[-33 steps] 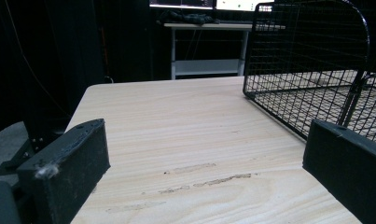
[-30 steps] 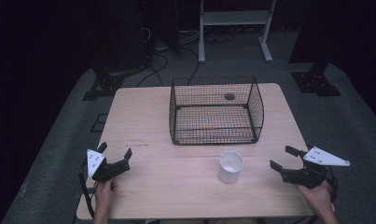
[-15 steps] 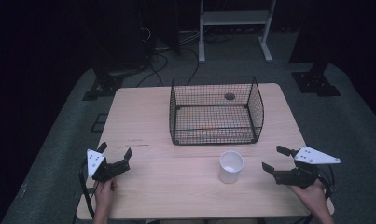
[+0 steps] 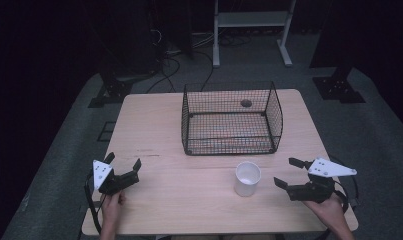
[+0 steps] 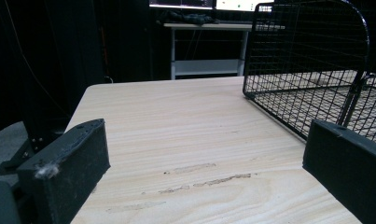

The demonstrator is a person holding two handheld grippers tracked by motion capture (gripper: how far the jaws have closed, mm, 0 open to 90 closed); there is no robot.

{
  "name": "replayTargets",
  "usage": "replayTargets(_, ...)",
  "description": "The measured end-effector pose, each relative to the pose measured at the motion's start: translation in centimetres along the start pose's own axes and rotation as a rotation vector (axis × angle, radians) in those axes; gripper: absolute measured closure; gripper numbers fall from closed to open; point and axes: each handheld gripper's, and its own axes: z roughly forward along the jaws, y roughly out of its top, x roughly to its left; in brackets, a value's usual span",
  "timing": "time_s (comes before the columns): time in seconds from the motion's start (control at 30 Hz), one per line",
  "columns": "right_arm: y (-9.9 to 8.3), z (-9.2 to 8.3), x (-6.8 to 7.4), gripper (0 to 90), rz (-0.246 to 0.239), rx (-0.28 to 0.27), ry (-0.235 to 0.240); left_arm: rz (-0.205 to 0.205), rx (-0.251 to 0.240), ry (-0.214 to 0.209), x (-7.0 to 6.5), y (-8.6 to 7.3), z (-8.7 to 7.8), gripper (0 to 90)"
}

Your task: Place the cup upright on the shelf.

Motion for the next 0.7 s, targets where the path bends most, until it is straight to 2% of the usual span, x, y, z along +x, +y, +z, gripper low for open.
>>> replayTargets(0.37, 0.3, 0.6, 1.5, 9.1, -0.021, 0.023, 0.057, 0.000, -0.001, -0.001, 0.0, 0.0, 0.0, 0.0)
replayTargets(0.7, 0.6, 2.0, 2.6, 7.5, -0.036, 0.051, 0.114, 0.000, -0.001, -0.001, 0.0, 0.0, 0.0, 0.0)
